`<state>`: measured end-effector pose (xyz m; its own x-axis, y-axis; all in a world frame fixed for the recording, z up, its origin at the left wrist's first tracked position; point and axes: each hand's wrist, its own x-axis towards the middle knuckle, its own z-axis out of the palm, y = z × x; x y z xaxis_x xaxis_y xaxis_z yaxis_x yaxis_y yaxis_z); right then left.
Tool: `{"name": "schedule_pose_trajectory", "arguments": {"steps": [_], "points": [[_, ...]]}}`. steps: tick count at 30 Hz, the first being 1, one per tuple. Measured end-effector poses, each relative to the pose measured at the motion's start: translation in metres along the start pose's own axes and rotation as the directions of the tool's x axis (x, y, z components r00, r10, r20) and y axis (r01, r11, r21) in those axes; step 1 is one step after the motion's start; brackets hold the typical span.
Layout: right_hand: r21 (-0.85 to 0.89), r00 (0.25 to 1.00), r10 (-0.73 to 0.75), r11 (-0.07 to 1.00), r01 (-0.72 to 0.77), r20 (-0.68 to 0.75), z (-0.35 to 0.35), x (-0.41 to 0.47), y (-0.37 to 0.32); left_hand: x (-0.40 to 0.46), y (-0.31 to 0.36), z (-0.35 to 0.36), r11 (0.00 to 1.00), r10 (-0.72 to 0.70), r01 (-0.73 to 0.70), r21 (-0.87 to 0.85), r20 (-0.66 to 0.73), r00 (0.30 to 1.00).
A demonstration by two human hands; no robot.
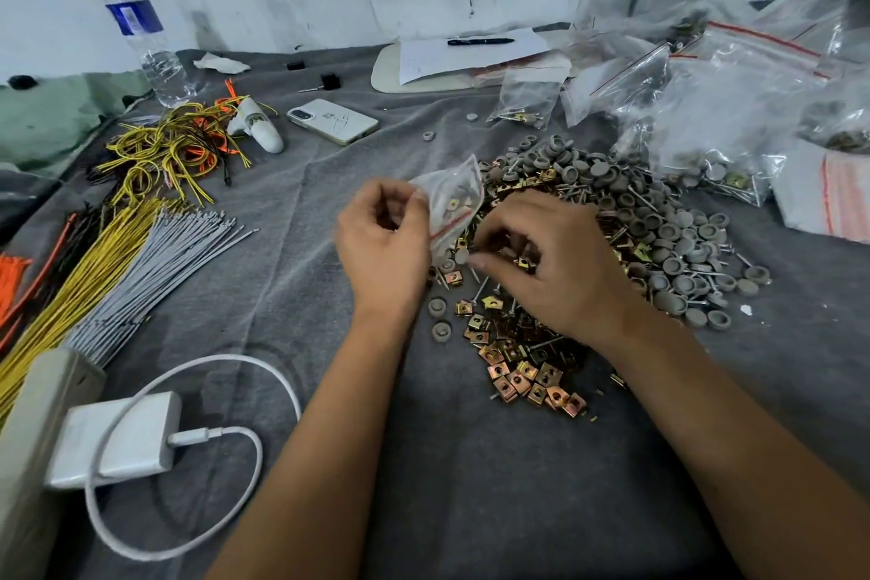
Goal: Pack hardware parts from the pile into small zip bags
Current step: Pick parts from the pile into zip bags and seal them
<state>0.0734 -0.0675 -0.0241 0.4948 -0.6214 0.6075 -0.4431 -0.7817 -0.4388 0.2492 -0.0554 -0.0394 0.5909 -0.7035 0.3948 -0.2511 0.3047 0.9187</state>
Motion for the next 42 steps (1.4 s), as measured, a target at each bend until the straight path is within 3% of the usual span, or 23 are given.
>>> {"name": "schedule_pose_trajectory", "arguments": {"steps": [5, 8, 12, 14, 16, 19, 21, 26, 30, 38, 40, 42], "points": [[-0.013, 0.933, -0.076, 0.996, 0.086, 0.351, 0.015, -0.001, -0.011, 0.008, -0.003, -0.008, 0.984, -0.126, 0.11, -0.143, -0.107, 0.986], [0.027, 0.907, -0.09, 0.996, 0.086, 0.411, 0.019, -0.001, -0.013, 0.011, -0.005, -0.008, 0.974, -0.174, 0.16, -0.159, -0.078, 0.982], [0.101, 0.891, -0.095, 0.993, 0.055, 0.444, 0.017, 0.0, -0.014, 0.006, -0.005, -0.003, 0.959, -0.225, 0.233, -0.163, 0.062, 0.972], [0.156, 0.921, -0.093, 0.987, 0.036, 0.377, 0.015, -0.002, -0.015, 0.005, -0.005, -0.001, 0.964, -0.214, 0.232, -0.13, 0.138, 0.967], [0.19, 0.974, -0.048, 0.982, 0.006, 0.22, 0.012, -0.002, -0.014, 0.004, -0.006, -0.001, 0.979, -0.182, 0.197, -0.056, 0.2, 0.963], [0.092, 0.998, 0.048, 0.995, -0.044, -0.048, 0.008, -0.001, -0.009, 0.003, -0.006, 0.0, 0.993, -0.121, 0.114, 0.044, 0.287, 0.95], [0.02, 0.985, 0.084, 0.996, -0.081, -0.15, 0.006, 0.0, -0.005, 0.001, -0.004, 0.001, 0.995, -0.085, 0.063, 0.076, 0.332, 0.939], [-0.069, 0.986, 0.136, 0.987, -0.143, -0.1, 0.007, -0.001, 0.002, -0.003, -0.002, 0.002, 0.997, -0.033, 0.004, 0.078, 0.372, 0.928], [-0.043, 0.982, 0.142, 0.988, -0.149, -0.127, 0.007, 0.0, 0.002, -0.003, -0.001, 0.001, 0.997, -0.03, 0.0, 0.083, 0.356, 0.934], [-0.035, 0.964, 0.077, 0.995, -0.088, -0.254, 0.006, 0.0, -0.002, -0.001, 0.001, -0.001, 1.0, -0.025, 0.022, 0.021, 0.192, 0.981], [-0.037, 0.975, 0.015, 0.999, -0.024, -0.224, 0.007, 0.0, -0.004, 0.0, 0.0, -0.001, 1.0, -0.019, 0.019, 0.003, 0.129, 0.991], [-0.032, 0.994, -0.049, 0.998, 0.046, -0.093, 0.008, -0.001, -0.006, 0.002, 0.0, -0.001, 0.999, -0.023, 0.024, -0.026, 0.067, 0.997]]}}
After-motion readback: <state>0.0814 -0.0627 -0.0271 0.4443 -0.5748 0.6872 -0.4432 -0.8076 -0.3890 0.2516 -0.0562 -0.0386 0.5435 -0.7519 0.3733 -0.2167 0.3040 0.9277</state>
